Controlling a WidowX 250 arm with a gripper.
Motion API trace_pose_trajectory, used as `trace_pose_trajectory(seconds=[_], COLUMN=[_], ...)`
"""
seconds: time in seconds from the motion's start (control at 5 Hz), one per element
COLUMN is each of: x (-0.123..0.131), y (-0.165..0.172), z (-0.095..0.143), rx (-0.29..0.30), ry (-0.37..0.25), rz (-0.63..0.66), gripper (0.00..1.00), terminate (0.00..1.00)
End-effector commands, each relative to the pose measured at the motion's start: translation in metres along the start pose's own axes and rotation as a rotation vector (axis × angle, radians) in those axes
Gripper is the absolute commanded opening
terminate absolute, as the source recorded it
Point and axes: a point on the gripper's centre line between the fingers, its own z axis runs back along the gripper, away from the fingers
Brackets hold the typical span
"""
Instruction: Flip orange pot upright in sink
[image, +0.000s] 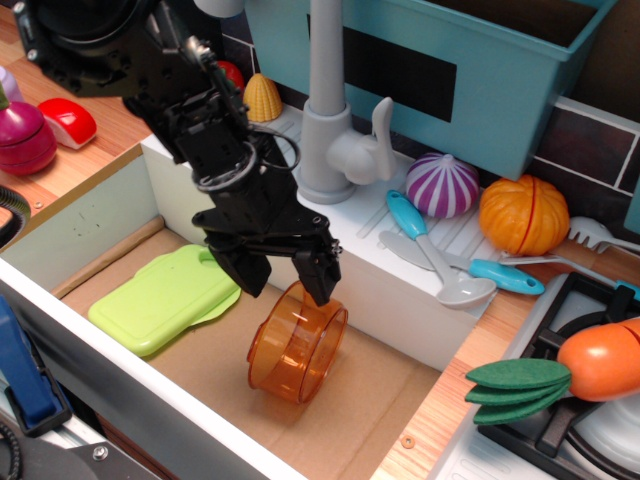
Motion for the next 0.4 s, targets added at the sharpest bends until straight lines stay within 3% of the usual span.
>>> trace_pose_trajectory(seconds=[0.0, 0.2], x=[-0.0035, -0.0086], y=[-0.0029, -0.0062], z=[-0.0033, -0.0129], rx=[-0.027, -0.047], ry=[-0.029, -0.045], rz=[0.024, 0.056], gripper=[1.00, 1.00], terminate=[0.00, 0.00])
